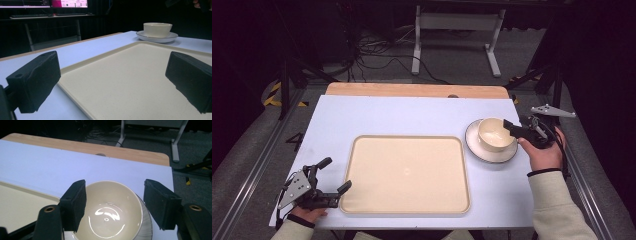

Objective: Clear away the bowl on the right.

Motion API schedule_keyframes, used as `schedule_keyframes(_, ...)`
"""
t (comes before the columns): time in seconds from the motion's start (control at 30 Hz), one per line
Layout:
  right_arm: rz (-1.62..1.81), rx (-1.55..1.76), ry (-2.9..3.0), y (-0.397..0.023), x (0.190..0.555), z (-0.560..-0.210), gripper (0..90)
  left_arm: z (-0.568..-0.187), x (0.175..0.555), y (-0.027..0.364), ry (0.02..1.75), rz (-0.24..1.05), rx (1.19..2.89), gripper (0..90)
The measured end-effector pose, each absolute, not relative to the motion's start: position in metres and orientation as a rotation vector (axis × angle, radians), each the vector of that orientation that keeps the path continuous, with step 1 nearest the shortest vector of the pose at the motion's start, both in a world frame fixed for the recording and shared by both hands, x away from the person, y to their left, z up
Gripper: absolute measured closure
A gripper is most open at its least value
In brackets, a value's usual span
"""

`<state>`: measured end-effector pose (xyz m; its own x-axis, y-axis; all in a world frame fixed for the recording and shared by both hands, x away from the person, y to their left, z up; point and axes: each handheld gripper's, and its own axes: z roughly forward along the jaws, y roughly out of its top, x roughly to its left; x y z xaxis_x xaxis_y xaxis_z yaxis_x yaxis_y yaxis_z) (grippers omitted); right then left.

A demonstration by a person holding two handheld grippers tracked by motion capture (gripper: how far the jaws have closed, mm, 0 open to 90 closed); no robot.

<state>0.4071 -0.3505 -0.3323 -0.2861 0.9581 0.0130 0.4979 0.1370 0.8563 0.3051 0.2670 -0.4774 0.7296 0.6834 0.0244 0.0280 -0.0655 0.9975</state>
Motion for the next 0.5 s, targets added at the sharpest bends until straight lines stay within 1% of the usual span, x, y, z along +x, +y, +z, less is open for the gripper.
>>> schedule_keyframes(0.47, 0.894, 1.548, 1.909, -0.355, 0.428, -0.342, 40.5, -0.477, 0.305, 0.267, 0.595, 0.594, 1.561, 0.3)
schedule_keyframes(0.5, 0.866, 1.571, 1.92, -0.355, 0.432, -0.343, 42.5, -0.477, 0.305, 0.267, 0.597, 0.593, 1.561, 0.3)
